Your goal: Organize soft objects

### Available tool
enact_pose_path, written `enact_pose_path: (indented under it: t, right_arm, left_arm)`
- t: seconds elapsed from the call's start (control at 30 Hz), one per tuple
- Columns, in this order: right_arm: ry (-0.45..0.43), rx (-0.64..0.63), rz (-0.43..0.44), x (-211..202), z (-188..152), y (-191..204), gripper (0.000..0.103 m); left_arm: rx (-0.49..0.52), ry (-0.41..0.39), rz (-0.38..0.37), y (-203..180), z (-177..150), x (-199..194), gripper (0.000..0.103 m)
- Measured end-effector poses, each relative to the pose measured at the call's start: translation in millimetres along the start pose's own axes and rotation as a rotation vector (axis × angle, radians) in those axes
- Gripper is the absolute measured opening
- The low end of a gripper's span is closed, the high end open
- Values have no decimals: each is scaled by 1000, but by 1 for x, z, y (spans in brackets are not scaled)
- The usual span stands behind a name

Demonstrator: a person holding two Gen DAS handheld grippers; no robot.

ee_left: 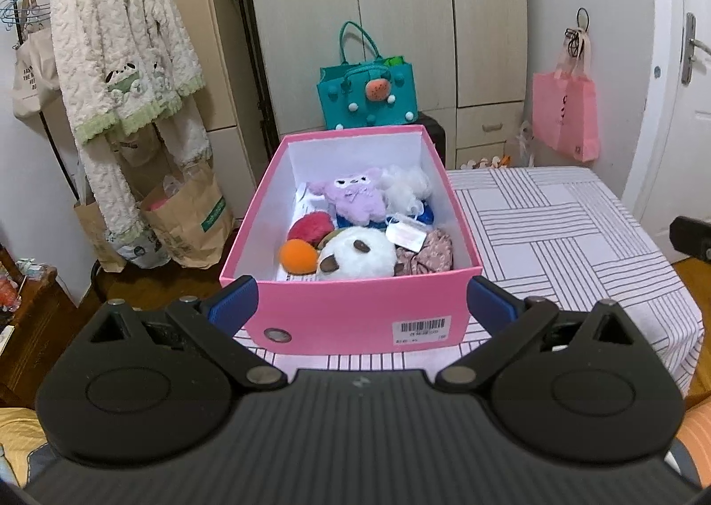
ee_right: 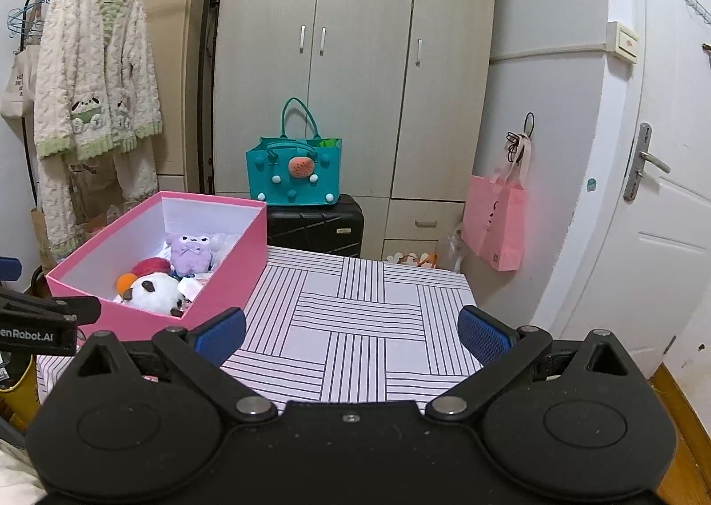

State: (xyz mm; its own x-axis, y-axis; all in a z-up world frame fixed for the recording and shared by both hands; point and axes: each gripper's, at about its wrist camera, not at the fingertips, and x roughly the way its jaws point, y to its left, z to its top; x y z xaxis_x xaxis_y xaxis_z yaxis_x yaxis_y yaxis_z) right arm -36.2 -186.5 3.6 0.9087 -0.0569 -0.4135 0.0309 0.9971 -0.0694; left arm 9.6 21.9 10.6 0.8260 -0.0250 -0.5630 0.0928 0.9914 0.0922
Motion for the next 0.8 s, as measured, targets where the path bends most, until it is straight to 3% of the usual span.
enact_pose_path:
  t: [0.8]
  right_arm:
    - [19,31,3,3,-5,-5,103]
  left_arm:
    - [-23,-4,-24,3,2,-6,102]
